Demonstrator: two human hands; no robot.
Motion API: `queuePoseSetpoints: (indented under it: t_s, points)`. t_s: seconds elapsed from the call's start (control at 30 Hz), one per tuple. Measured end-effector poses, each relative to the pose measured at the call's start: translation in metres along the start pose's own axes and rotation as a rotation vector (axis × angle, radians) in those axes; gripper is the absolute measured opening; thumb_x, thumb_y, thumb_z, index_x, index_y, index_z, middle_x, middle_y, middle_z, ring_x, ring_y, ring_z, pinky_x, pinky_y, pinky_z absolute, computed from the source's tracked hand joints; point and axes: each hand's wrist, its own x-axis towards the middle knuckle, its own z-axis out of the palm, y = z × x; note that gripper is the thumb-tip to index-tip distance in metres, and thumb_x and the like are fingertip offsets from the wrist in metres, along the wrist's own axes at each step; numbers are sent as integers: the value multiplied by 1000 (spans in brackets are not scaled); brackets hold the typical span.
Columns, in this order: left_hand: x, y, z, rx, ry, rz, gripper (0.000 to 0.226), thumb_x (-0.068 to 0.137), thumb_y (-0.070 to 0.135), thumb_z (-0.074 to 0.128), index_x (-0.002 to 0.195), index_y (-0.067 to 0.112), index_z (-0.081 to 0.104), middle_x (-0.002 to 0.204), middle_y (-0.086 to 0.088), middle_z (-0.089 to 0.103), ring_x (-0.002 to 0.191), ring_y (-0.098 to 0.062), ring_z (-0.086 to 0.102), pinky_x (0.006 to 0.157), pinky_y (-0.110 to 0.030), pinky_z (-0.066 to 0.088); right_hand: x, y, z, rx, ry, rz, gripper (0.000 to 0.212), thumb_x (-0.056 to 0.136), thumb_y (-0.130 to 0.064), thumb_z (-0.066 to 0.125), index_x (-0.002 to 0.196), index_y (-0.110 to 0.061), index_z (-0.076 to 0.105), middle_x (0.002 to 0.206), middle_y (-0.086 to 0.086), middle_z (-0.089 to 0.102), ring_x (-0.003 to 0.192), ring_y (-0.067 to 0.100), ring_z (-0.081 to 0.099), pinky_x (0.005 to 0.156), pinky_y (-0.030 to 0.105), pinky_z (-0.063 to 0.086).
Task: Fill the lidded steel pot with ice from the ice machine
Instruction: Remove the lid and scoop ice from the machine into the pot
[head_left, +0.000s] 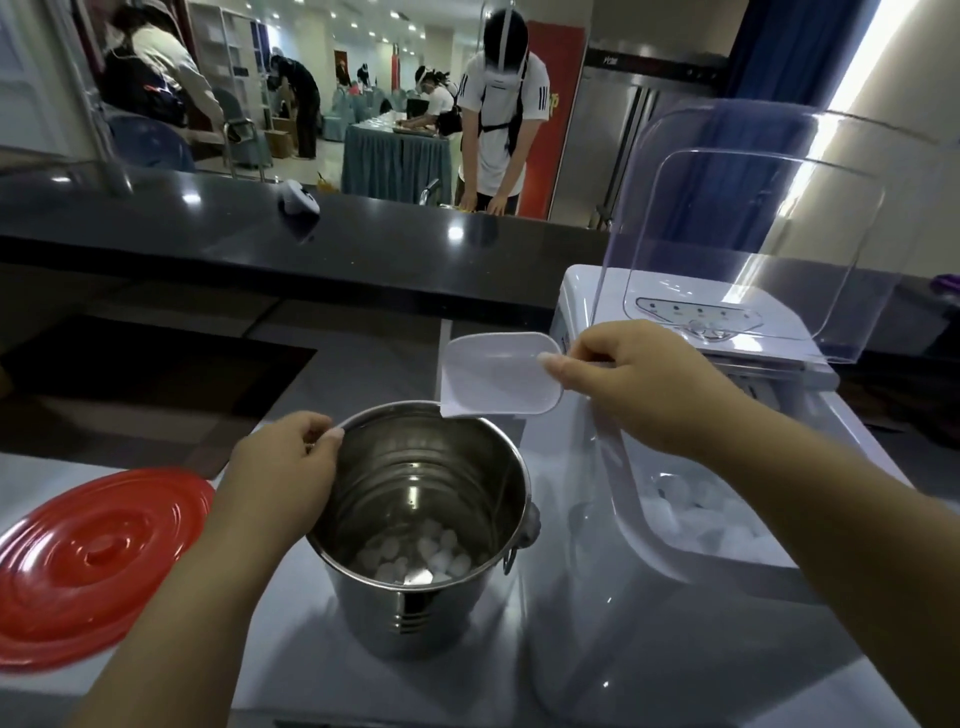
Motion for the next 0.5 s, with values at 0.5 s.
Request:
queuePoseSetpoints:
  t_s: [0.5]
  points:
    - [-28,102,14,-186,41,408,9,85,32,62,91,28,68,82,20,64,80,4,59,65,-12,41,-57,48,-50,347,276,100,39,90,-35,58,63,-7,60,45,-7,47,41,2,40,45,13,35]
